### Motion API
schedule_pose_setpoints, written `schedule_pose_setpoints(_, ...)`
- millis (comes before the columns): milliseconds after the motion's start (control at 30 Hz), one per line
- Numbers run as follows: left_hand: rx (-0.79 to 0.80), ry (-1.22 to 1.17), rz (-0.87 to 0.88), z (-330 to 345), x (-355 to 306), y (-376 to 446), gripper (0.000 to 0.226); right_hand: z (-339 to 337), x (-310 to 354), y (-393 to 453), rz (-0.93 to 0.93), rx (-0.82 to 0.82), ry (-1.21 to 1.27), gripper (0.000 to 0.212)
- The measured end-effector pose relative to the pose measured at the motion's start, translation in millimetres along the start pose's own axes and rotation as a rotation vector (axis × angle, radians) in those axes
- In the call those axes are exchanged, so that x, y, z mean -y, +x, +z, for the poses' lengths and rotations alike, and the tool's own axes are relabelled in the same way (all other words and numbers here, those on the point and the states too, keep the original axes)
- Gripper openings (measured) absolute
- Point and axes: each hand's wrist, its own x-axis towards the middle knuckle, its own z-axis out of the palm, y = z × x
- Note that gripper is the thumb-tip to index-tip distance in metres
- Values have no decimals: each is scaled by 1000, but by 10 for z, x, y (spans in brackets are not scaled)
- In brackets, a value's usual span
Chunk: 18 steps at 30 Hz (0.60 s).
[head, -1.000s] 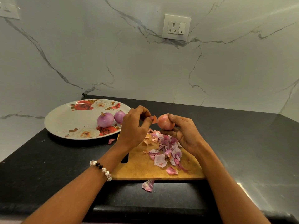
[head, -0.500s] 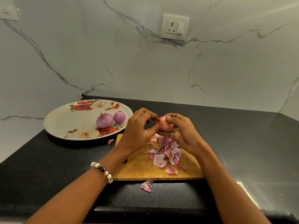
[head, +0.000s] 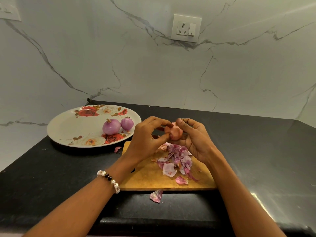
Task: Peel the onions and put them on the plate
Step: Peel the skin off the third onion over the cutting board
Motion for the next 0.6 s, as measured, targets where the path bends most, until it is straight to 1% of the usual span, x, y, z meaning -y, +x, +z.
schedule_pose_setpoints(200, -7, -57, -77, -15, -25, 5, 20, -50, -21, 14, -68, -28, -120, 35)
schedule_pose_setpoints(367, 1, -41, -80, -8, -16, 3, 18, -33, -31, 2, -87, 0, -176, 32)
schedule_pose_setpoints(600, 47, 50, -40, 8, 9, -3, 14, -44, -34, -1, -105, 6, -211, 37)
